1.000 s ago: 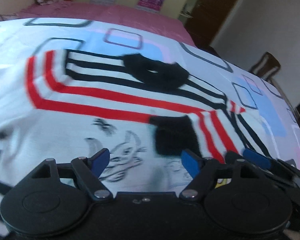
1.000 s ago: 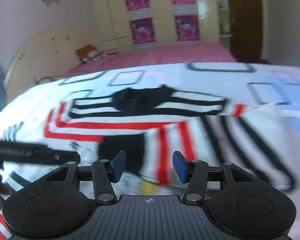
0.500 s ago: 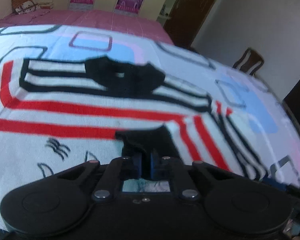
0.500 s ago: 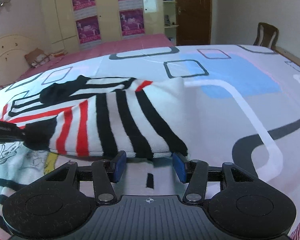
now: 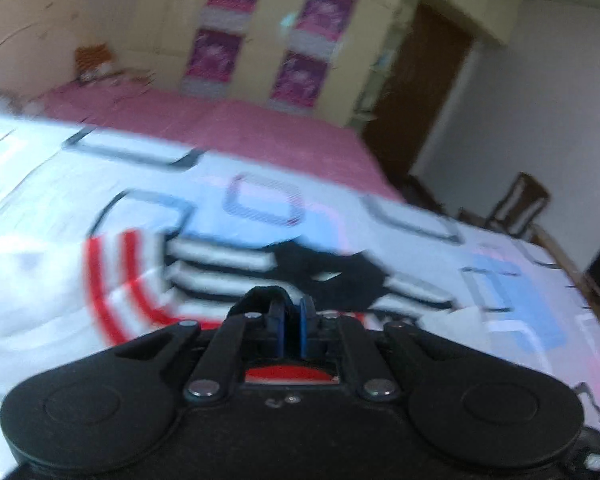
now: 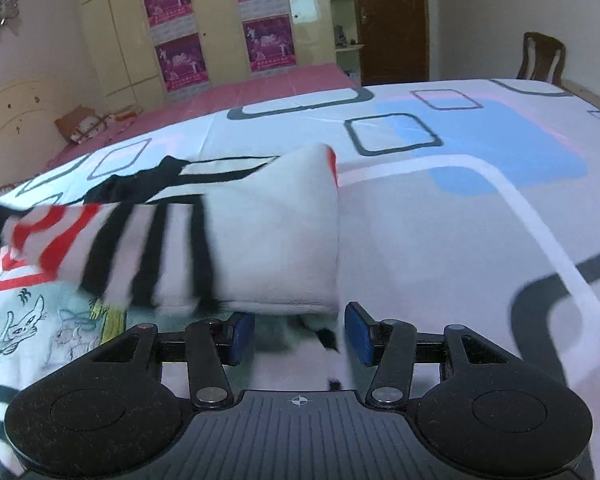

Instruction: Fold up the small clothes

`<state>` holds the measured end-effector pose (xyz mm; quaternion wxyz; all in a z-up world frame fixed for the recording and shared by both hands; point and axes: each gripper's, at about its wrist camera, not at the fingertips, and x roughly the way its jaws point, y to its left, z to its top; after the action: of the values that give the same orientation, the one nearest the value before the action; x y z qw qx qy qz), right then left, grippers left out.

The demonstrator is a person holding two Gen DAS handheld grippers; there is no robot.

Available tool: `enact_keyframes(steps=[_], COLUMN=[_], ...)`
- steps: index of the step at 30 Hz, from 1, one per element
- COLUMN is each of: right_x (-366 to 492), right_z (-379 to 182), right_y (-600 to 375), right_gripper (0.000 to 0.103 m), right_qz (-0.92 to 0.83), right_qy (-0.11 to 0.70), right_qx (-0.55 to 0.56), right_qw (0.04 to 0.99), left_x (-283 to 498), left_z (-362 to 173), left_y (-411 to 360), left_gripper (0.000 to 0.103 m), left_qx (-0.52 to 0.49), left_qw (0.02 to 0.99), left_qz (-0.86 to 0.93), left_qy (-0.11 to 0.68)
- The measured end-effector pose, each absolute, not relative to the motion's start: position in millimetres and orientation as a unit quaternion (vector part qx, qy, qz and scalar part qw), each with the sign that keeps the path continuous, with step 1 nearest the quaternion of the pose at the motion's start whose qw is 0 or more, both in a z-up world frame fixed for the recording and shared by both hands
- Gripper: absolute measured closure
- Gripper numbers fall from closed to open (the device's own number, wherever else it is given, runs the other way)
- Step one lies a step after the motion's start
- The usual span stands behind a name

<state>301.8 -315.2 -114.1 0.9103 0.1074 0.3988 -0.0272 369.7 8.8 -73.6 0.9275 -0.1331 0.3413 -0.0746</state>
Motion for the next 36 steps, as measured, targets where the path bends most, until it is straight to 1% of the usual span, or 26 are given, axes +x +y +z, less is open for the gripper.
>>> enact_keyframes(steps=[1,7,10,12,13,15,16,18,20,22,23,29,32,36], right_x=[304,296,292,291,289,282,278,270,273,285,293,348,378,412], right_z=[-116,-116,-123,-119,-117,-110,-106,-97,-90,-88,-87,-93,-103,-115], right_y=[-314,-319,-326,-323,-325,-330,-332,-338,-342,-346,-348,-357,-364,-367], right_gripper=[0.085,0.088,0.088,0.088,0.087,0.087,0.087,0.087,0.08,0.053,0.052,0.052,0.052,0.052], right_qz=[-0.028,-0.031,-0.037,-0.027,-0.025,-0.016,-0.013,-0.01,-0.009,-0.009,-0.009,0.002,0.002,0.001], right_qy=[0.403,0.396,0.408,0.415,0.416,0.415,0.411,0.398,0.39,0.384,0.381,0.384,0.394,0.4], right_qx=[0.103,0.074,0.089,0.076,0.077,0.087,0.09,0.098,0.101,0.106,0.111,0.124,0.15,0.148], right_qw=[0.909,0.915,0.908,0.906,0.906,0.906,0.907,0.912,0.915,0.917,0.918,0.915,0.907,0.904], left_x=[368,367,367,365,366,360,357,353,355,359,361,370,371,375], left_z=[-80,-126,-135,-135,-131,-120,-113,-99,-93,-96,-98,-115,-124,-138], left_y=[15,19,16,15,13,14,16,16,9,0,-5,-29,-31,-27], left_gripper=[0.096,0.096,0.096,0.095,0.091,0.08,0.08,0.075,0.074,0.074,0.074,0.074,0.074,0.074], left_qx=[-0.131,-0.11,-0.101,-0.084,-0.071,-0.061,-0.063,-0.063,-0.058,-0.055,-0.055,-0.046,-0.042,-0.034], left_qw=[0.926,0.912,0.906,0.908,0.908,0.915,0.921,0.931,0.932,0.929,0.928,0.926,0.924,0.92], left_qz=[-0.061,-0.03,-0.027,-0.025,-0.019,0.009,0.015,0.011,-0.006,-0.028,-0.035,-0.048,-0.047,-0.031], left_qy=[0.348,0.393,0.41,0.41,0.413,0.398,0.384,0.36,0.357,0.364,0.366,0.371,0.378,0.389])
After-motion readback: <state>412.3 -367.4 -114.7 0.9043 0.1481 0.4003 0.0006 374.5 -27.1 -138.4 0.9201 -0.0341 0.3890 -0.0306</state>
